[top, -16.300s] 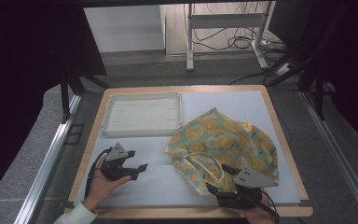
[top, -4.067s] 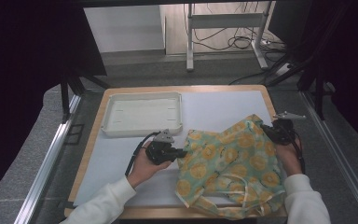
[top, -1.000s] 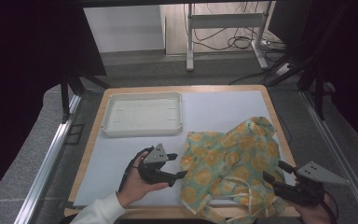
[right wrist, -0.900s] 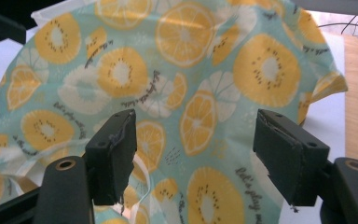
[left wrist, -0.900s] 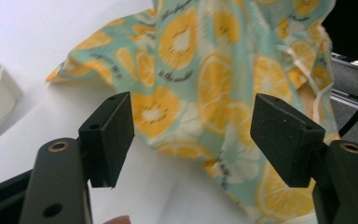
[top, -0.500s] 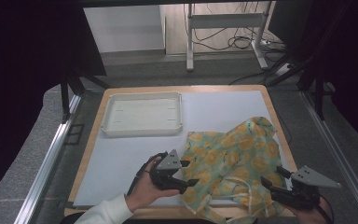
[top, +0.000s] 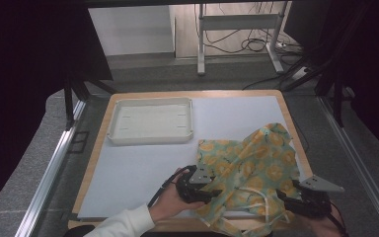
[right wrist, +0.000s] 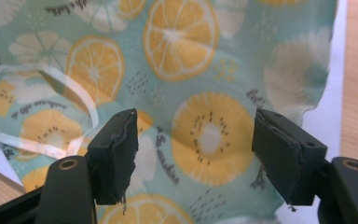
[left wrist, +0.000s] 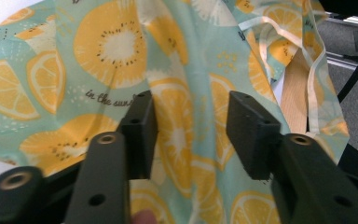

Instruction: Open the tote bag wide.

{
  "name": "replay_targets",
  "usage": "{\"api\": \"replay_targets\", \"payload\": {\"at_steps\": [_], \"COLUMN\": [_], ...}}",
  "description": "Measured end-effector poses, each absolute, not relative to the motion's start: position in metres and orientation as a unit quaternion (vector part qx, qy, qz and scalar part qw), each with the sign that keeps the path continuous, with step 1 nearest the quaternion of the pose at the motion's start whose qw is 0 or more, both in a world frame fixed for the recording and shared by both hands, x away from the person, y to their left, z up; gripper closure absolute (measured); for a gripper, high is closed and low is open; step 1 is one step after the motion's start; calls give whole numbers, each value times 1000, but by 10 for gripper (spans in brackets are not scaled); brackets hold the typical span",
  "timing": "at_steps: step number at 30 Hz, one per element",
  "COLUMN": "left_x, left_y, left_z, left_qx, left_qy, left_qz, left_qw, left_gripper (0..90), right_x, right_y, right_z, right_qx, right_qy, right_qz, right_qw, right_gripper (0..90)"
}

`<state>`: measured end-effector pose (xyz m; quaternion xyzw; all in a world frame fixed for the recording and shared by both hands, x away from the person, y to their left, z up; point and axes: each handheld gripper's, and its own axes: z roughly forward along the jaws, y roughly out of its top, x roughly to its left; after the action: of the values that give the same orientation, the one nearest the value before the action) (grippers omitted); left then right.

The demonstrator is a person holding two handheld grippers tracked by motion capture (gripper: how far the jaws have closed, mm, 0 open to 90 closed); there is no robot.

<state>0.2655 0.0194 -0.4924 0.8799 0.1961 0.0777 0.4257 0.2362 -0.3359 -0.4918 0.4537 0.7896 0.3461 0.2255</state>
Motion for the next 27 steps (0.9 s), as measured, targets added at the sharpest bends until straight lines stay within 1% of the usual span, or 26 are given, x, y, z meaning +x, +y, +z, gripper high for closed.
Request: {"api": "replay_targets", "payload": {"at_steps": [2, 3, 6, 8, 9, 10, 13, 16, 19, 20, 21, 22, 25, 26, 27], "left_x": [267, 267, 267, 267, 267, 265, 263, 261, 256, 250, 250, 248, 243, 243, 242], "left_y": [20, 20, 20, 20, 20, 22, 23, 26, 25, 24, 24, 23, 16, 16, 13], "left_z": [-495, -497, -499, -499, -499, -500, -500, -498, -495, -495, -495, -495, -499, -499, -503], "left_qx": [881, 880, 881, 881, 880, 879, 877, 877, 878, 880, 880, 881, 890, 890, 896], "left_qy": [201, 204, 206, 205, 207, 207, 209, 211, 211, 208, 208, 207, 198, 198, 193], "left_qz": [75, 73, 72, 69, 66, 61, 55, 38, 37, 38, 38, 40, 49, 49, 61], "left_qw": [422, 422, 420, 420, 423, 425, 429, 431, 427, 425, 425, 423, 407, 407, 395], "left_gripper": [564, 570, 566, 500, 500, 439, 366, 307, 237, 224, 210, 196, 187, 188, 198], "right_x": [238, 238, 237, 234, 234, 231, 228, 226, 226, 226, 226, 226, 227, 227, 227], "right_y": [-337, -336, -333, -327, -327, -324, -320, -312, -304, -304, -304, -304, -305, -305, -306], "right_z": [-495, -495, -493, -492, -492, -494, -497, -498, -505, -507, -507, -511, -512, -512, -511], "right_qx": [458, 459, 453, 445, 445, 442, 438, 425, 415, 413, 413, 415, 419, 419, 420], "right_qy": [790, 790, 795, 802, 802, 807, 812, 824, 839, 842, 842, 844, 843, 843, 842], "right_qz": [348, 351, 354, 354, 354, 351, 348, 340, 318, 310, 310, 304, 303, 303, 304], "right_qw": [212, 204, 196, 182, 182, 175, 164, 157, 152, 153, 153, 151, 151, 151, 151], "right_gripper": [327, 314, 295, 286, 286, 282, 272, 268, 280, 306, 306, 381, 504, 504, 599]}}
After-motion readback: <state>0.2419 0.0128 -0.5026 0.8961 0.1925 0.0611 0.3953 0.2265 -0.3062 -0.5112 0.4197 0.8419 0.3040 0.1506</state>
